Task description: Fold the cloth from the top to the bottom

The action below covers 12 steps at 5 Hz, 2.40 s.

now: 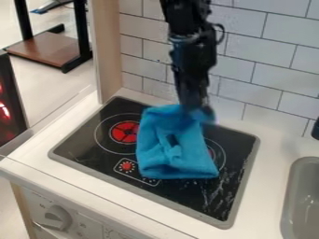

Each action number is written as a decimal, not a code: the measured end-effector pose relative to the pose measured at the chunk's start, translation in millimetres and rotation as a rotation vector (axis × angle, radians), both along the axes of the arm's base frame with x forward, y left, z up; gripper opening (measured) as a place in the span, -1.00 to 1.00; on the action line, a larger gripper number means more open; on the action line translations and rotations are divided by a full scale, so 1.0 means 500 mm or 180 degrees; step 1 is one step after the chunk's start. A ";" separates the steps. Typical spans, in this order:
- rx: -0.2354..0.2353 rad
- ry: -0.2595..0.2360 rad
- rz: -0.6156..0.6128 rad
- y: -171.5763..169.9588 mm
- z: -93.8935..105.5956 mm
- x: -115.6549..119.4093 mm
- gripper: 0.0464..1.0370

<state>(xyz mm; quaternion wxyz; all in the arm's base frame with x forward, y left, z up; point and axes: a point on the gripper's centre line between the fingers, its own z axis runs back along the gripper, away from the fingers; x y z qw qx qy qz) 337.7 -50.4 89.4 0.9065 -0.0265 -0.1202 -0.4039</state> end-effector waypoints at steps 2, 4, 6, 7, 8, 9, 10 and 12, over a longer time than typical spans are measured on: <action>0.0134 0.0105 -0.0398 0.007 -0.043 -0.065 -0.99; 0.0414 0.0314 -0.0319 0.055 -0.079 -0.111 -0.95; 0.0451 0.0332 -0.0086 0.062 -0.075 -0.107 -0.13; 0.0491 0.0315 -0.0085 0.066 -0.073 -0.104 0.48; 0.0479 0.0278 -0.0062 0.065 -0.063 -0.100 0.96; 0.0379 0.0065 -0.0029 0.060 -0.016 -0.094 0.94; 0.0278 -0.0073 -0.0015 0.054 0.026 -0.092 0.92; 0.0203 -0.0285 -0.0040 0.046 0.078 -0.087 0.92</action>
